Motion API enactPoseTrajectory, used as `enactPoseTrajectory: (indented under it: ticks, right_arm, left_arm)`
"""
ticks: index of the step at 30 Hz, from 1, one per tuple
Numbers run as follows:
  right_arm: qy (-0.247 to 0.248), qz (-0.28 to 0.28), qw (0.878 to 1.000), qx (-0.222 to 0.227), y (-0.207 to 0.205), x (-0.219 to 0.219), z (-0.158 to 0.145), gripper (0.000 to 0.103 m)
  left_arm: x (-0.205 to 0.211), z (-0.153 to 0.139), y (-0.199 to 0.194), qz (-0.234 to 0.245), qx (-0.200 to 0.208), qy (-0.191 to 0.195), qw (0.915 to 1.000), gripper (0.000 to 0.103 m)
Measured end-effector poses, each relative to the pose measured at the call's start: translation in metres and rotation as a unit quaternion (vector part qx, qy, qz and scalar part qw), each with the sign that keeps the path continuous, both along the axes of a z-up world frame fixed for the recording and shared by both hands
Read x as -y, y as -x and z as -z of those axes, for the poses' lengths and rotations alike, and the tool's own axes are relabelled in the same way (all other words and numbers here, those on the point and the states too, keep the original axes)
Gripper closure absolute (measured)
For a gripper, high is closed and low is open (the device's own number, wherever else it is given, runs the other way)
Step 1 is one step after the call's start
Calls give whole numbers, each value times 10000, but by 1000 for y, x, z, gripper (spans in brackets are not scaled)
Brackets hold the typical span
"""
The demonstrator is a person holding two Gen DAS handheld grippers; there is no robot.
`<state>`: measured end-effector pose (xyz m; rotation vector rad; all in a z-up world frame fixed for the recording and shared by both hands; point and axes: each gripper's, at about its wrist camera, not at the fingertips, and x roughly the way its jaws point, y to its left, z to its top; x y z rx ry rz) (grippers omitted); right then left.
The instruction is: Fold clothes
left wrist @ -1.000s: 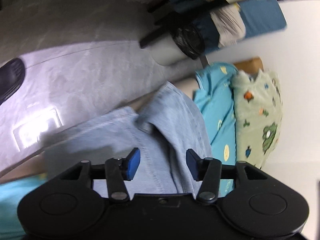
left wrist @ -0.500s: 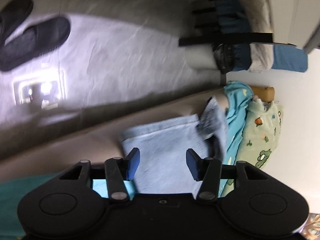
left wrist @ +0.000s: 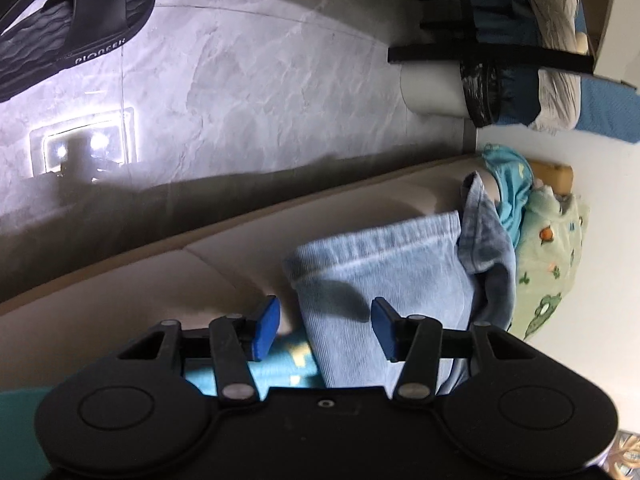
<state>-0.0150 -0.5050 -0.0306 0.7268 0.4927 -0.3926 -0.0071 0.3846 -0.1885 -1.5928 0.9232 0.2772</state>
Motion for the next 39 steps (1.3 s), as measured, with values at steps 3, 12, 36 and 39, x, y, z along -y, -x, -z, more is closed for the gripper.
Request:
enactPoseTrajectory:
  ticks: [3, 12, 36, 39]
  right_arm:
    - [-213, 311, 9991, -173, 12, 25, 21, 45]
    - [-1040, 948, 9890, -460, 25, 78, 87, 38]
    - [-953, 555, 9938, -129, 3, 57, 67, 101]
    - [-939, 474, 9944, -56, -4, 58, 50, 101]
  left_arm:
    - [0, 2, -7, 77, 100, -34, 9999, 59]
    - [5, -2, -21, 119, 208, -238, 9994, 82]
    - [2, -68, -5, -235, 890, -723, 9931, 102]
    - [0, -81, -10, -293, 1035, -696, 9918, 103]
